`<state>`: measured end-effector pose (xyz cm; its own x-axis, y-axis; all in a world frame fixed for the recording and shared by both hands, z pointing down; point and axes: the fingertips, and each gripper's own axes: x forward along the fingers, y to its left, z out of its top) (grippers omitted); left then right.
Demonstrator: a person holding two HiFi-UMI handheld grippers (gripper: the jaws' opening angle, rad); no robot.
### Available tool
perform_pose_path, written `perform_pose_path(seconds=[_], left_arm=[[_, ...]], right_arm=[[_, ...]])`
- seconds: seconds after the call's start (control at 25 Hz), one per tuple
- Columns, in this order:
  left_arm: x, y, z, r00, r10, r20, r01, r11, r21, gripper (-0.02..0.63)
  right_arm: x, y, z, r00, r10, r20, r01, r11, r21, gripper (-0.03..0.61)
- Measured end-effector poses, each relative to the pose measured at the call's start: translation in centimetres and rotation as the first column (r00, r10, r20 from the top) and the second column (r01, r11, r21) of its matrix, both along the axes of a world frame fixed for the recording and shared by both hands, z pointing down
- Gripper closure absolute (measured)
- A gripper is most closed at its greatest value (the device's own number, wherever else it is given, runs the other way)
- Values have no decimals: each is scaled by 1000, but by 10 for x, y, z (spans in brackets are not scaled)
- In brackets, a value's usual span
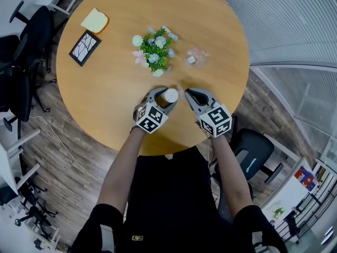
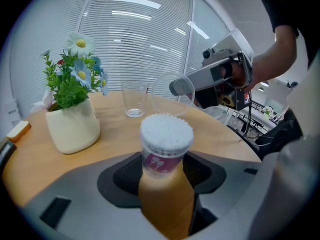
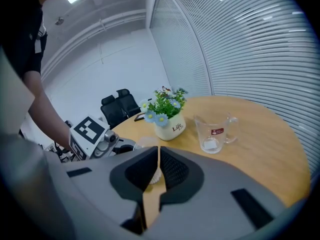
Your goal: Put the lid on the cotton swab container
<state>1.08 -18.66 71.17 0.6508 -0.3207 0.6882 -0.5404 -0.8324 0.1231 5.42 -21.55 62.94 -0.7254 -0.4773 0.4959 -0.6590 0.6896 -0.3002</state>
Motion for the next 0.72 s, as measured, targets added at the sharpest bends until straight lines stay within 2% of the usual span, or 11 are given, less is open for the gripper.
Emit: perform_pose_path(seconds=[0.72], left_arm=[[0,0,0,1000,3,0,-3,1000,1,360]], right_arm=[[-35,11,0,997,-82,6,82,997,-12,568]])
